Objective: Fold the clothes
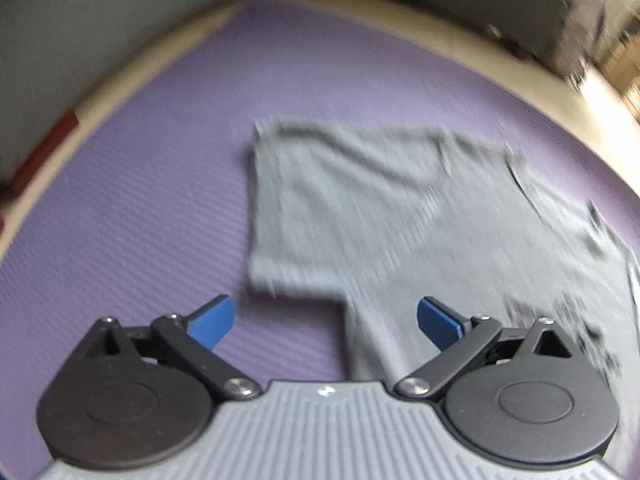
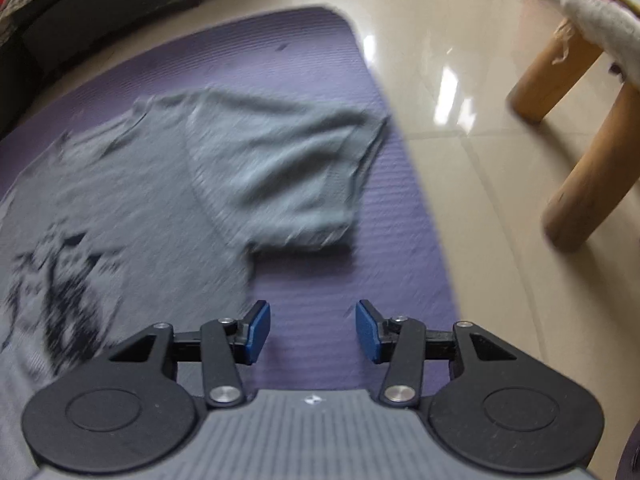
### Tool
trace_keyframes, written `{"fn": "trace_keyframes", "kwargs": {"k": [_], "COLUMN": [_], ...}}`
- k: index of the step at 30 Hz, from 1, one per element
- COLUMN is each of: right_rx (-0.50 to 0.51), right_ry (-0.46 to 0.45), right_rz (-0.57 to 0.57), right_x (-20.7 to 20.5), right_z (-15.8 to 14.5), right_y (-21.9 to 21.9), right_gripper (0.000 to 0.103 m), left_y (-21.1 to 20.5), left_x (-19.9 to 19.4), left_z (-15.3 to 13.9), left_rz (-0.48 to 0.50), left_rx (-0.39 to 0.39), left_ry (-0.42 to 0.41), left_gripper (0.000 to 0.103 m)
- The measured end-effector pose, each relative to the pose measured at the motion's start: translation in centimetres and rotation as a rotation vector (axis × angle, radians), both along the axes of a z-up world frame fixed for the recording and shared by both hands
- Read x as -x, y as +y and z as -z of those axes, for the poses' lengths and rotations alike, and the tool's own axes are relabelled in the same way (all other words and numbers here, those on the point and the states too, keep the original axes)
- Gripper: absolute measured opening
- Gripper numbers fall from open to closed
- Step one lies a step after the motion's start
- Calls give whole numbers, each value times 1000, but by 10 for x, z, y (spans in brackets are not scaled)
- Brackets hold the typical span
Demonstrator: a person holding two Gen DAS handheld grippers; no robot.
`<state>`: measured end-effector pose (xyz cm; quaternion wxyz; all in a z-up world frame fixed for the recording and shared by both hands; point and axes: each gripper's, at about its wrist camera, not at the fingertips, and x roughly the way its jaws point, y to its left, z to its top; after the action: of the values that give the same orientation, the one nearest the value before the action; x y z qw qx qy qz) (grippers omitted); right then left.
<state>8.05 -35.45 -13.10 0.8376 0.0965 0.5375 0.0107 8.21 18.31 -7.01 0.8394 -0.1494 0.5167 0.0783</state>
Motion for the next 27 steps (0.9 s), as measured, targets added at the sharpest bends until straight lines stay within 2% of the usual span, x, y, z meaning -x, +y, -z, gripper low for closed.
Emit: {"fn": "trace_keyframes", "kwargs": {"k": [2, 6, 8, 16, 21, 27], "right_rx": [-2, 14, 4, 14, -12, -9], "right_ry": [46, 121, 151, 263, 331, 369], "right_rz": [-22, -67, -83, -137, -185, -226], "right_x": [14, 42, 59, 97, 121, 137], "right_z": [-1, -5, -9, -12, -9, -3], "right_y": [8, 19, 21, 21, 30, 44], "right_gripper": [48, 48, 48, 48, 48, 48], "left_y": [-9, -24, -30, -42, -51, -58], "left_x": [14, 43, 59, 92, 107, 126], "left_z": [-3, -4, 5, 24, 30, 32], "left_rz": [58, 169, 221, 303, 356, 413], "left_rx": [10, 12, 25, 84, 96, 104], "left_ry": [35, 126, 218, 380, 421, 447], "left_gripper": [92, 92, 91, 90, 91, 89]}}
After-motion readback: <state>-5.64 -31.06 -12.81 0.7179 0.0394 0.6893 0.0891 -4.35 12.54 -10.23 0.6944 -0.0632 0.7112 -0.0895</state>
